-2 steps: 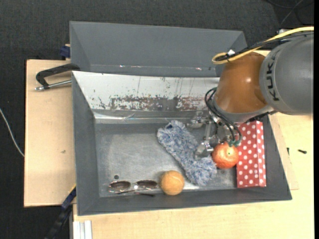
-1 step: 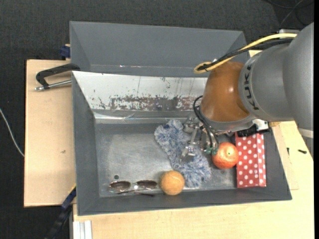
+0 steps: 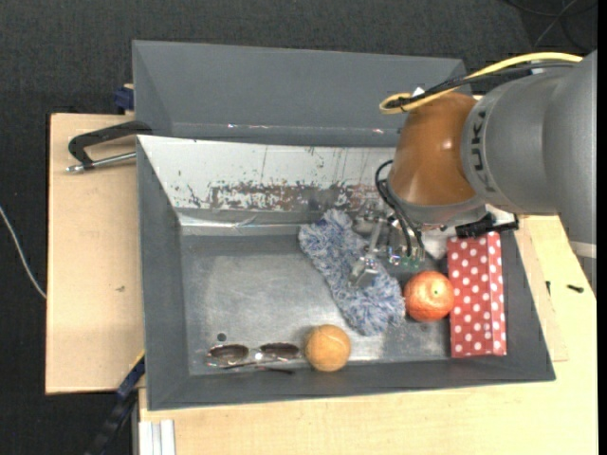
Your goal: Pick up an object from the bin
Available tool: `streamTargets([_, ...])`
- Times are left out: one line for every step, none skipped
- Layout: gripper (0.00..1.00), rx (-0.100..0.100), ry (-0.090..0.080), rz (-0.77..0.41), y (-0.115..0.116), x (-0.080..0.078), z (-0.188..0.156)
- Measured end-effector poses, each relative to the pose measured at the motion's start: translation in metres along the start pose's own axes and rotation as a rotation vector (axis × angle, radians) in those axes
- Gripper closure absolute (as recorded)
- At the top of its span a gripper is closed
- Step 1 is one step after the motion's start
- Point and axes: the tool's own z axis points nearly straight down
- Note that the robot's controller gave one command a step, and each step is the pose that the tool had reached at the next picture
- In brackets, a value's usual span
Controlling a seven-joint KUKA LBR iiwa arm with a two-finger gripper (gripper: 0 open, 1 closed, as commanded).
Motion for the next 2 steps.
streamTargets([0.00, 0.002, -0.004, 0.002, 0.012, 0.033, -0.002])
streamTargets([1.00, 0.003, -0.001, -0.001, 0.001, -0.001, -0.004])
